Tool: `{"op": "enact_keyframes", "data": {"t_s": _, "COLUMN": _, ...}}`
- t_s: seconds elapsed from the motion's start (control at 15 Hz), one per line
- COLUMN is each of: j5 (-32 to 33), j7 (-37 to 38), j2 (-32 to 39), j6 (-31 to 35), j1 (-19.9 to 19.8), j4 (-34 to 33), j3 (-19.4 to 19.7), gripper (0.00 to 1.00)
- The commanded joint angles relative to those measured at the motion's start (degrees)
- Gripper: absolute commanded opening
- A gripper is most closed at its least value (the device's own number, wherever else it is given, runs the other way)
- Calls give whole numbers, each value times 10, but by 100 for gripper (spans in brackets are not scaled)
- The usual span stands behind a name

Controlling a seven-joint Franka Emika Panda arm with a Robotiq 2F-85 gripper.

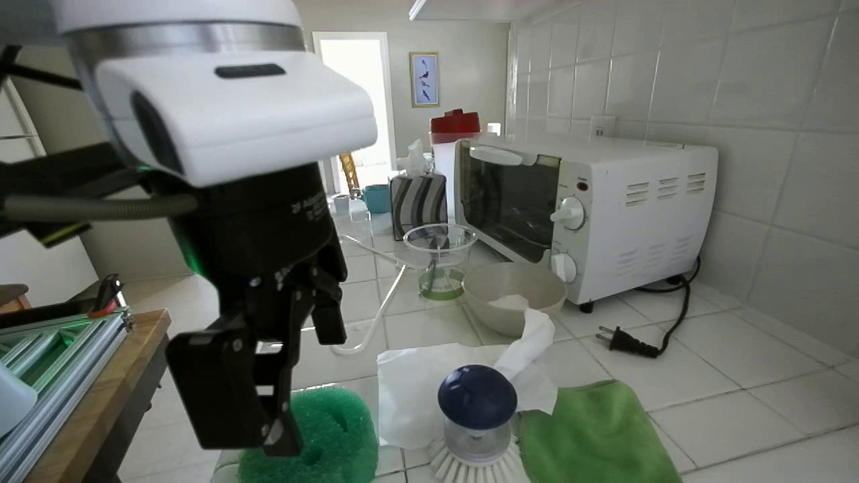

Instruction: Use the paper towel to wipe the counter

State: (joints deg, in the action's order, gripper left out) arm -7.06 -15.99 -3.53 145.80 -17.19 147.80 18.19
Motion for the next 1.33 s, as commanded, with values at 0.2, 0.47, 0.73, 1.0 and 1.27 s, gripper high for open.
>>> {"op": "enact_keyframes", "data": {"t_s": 0.2, "j5": -16, "j7": -49, "j2": 33, "j6": 9, "j1": 8, "j4": -19, "j3": -4, "gripper": 100}}
{"op": "enact_keyframes", "data": {"t_s": 0.47, "j5": -13, "j7": -25, "j2": 17, "j6": 8, "j1": 8, "j4": -15, "j3": -9, "gripper": 100}}
{"op": "enact_keyframes", "data": {"t_s": 0.73, "j5": -21, "j7": -51, "j2": 51, "j6": 12, "j1": 16, "j4": -21, "j3": -19, "gripper": 100}}
{"op": "enact_keyframes", "data": {"t_s": 1.0, "j5": -9, "j7": -44, "j2": 89, "j6": 11, "j1": 21, "j4": -25, "j3": -38, "gripper": 100}}
{"op": "enact_keyframes", "data": {"t_s": 1.27, "j5": 35, "j7": -20, "j2": 94, "j6": -5, "j1": 17, "j4": -27, "j3": -36, "gripper": 100}}
